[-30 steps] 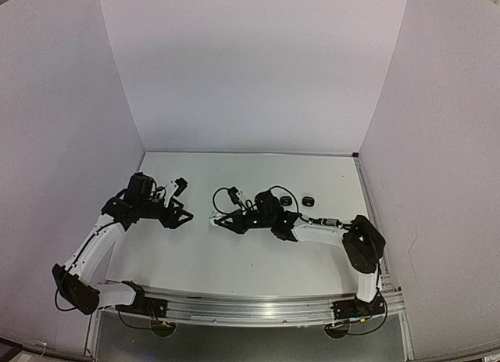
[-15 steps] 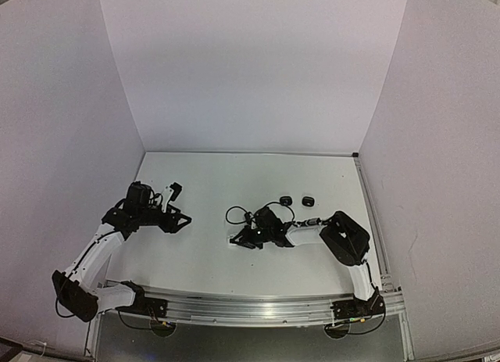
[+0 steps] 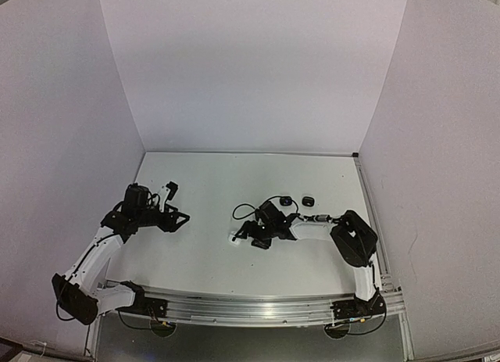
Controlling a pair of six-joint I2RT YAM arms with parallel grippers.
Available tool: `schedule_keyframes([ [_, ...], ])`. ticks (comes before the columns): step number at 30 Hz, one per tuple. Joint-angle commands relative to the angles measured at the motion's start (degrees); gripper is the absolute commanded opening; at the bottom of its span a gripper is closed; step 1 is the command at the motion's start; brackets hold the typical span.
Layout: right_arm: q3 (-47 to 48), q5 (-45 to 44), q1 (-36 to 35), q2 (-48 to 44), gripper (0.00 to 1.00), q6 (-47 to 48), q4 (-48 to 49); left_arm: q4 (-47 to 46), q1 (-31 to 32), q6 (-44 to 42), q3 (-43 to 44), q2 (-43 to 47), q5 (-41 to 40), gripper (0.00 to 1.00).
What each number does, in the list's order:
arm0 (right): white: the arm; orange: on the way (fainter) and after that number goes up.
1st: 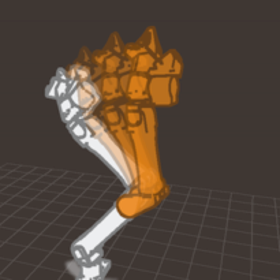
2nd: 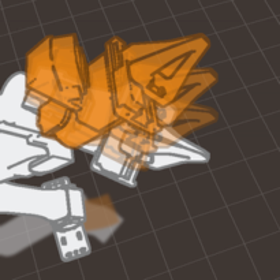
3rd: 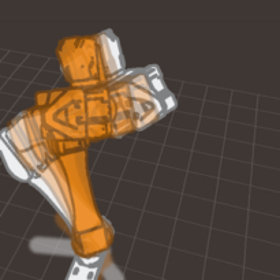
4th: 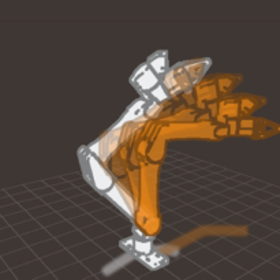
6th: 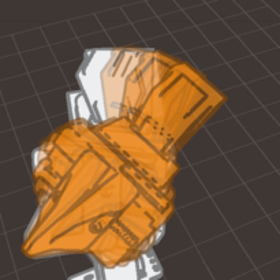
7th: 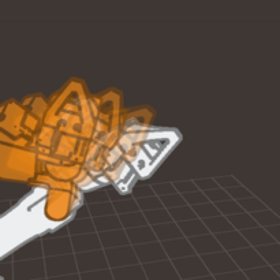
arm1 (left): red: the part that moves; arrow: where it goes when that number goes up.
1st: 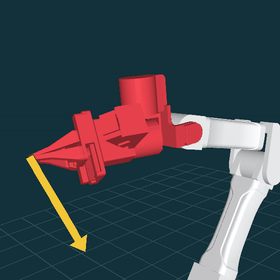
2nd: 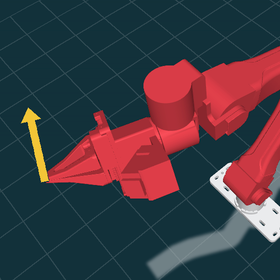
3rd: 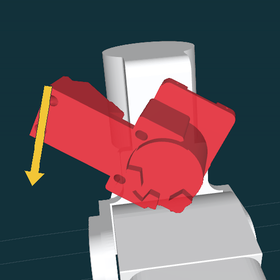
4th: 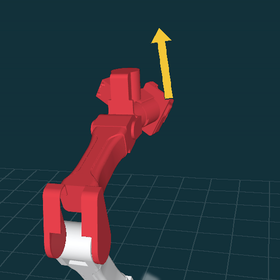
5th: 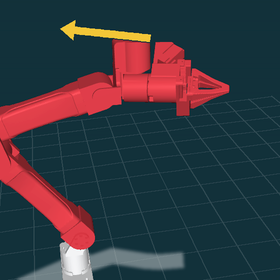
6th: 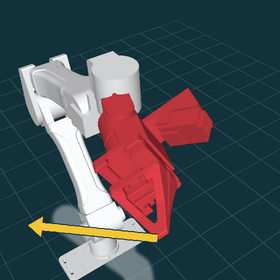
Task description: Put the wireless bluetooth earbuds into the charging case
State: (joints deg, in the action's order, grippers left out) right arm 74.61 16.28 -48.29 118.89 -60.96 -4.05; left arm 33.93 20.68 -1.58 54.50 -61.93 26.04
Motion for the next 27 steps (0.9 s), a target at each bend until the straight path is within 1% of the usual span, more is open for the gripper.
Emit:
schedule_keyframes([
  [1, 2.3, -10.7, 0.0, -6.3, 0.81, 7.8, -17.0, -6.0, -2.5, 6.2, -3.7, 2.0, -9.9, 0.66],
  [4, 2.2, -15.0, 1.3, -10.4, 0.85, 13.1, -18.7, -12.0, -5.7, 11.3, -8.4, 2.6, -20.7, 0.72],
  [7, -2.1, -17.5, 6.8, -14.6, 0.86, 16.2, -19.2, -18.7, -10.3, 14.5, -13.9, 2.9, -25.1, 0.79],
  [10, -8.7, -22.3, 13.7, -21.4, 0.86, 18.3, -19.2, -23.5, -12.0, 15.0, -18.6, 3.9, -28.8, 0.84],
  [14, -17.8, -32.3, 22.4, -33.0, 0.89, 24.3, -19.2, -25.7, -12.7, 14.3, -24.2, 6.2, -35.8, 0.84],
  [18, -24.7, -37.4, 31.0, -40.1, 0.92, 30.2, -18.4, -26.8, -14.3, 12.7, -27.1, 7.1, -37.5, 0.84],
  [20, -26.9, -37.5, 34.6, -41.4, 0.93, 34.6, -16.8, -28.4, -15.0, 11.8, -28.9, 7.2, -37.9, 0.83],
  [23, -29.6, -37.6, 37.7, -40.7, 0.94, 39.7, -13.6, -32.2, -15.6, 10.9, -31.2, 7.1, -39.2, 0.83],
  [27, -31.4, -35.6, 40.5, -38.4, 0.95, 43.0, -8.4, -36.8, -15.9, 11.2, -32.7, 6.6, -42.0, 0.83],
])
